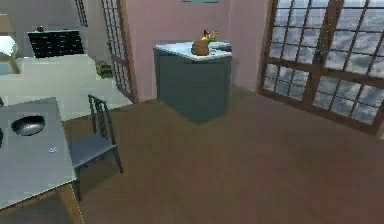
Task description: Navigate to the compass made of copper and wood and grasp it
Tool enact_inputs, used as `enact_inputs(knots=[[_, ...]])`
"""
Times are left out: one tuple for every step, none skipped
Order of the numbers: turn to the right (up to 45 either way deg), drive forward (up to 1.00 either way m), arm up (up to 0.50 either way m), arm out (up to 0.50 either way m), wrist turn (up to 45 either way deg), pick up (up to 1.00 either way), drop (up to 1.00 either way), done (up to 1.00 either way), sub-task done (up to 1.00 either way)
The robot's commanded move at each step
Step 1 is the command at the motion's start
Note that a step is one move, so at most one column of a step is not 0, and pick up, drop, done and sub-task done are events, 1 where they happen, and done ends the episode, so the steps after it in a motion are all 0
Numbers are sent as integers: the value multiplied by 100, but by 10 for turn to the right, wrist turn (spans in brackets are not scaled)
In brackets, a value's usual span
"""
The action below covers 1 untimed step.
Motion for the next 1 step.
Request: enact_inputs(knots=[[0,100,0,0,0,0,0,0,0]])
